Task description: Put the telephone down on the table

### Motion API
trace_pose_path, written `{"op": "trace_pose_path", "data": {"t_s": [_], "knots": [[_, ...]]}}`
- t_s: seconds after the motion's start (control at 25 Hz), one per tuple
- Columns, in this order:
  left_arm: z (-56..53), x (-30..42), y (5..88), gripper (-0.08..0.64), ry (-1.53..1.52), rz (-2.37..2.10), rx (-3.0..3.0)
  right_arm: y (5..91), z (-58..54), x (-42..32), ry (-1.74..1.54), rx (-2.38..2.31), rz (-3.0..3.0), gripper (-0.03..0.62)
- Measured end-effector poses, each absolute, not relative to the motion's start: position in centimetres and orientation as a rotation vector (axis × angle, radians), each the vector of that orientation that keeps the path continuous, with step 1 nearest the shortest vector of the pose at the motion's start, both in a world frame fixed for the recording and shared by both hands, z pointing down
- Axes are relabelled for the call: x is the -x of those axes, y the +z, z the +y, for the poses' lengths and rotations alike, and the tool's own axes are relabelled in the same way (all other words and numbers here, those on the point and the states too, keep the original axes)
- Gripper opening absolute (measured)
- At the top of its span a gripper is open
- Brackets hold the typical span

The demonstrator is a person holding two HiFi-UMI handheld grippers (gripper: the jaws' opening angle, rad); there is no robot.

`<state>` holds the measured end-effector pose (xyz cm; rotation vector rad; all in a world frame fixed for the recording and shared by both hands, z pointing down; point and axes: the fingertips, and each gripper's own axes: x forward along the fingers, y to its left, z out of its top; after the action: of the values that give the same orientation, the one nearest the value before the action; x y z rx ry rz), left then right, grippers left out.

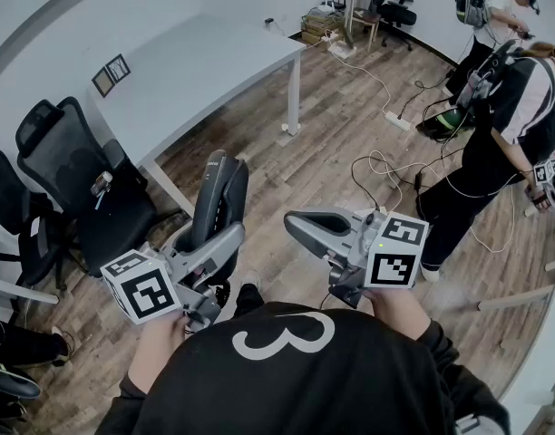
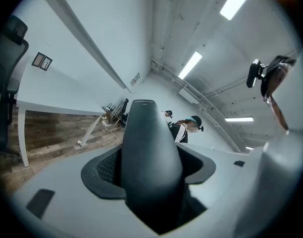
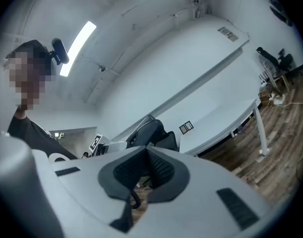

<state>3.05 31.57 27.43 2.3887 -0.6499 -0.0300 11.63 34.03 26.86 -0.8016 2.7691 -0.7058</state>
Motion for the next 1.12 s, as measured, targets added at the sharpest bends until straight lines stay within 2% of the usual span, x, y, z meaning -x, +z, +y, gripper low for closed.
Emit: {"op": "trace_pose_path", "data": {"t_s": [0.6, 1.12], "knots": [[29.4, -1.5, 29.1, 0.307, -0.017, -0.668, -2.346, 28.0, 31.4, -10.0, -0.76, 0.767, 2.766, 0.009], [20.6, 2.0, 33.3, 0.307, 0.017, -0.678, -2.217, 31.5, 22.1, -6.1, -0.942, 0.745, 2.735, 0.011]]}}
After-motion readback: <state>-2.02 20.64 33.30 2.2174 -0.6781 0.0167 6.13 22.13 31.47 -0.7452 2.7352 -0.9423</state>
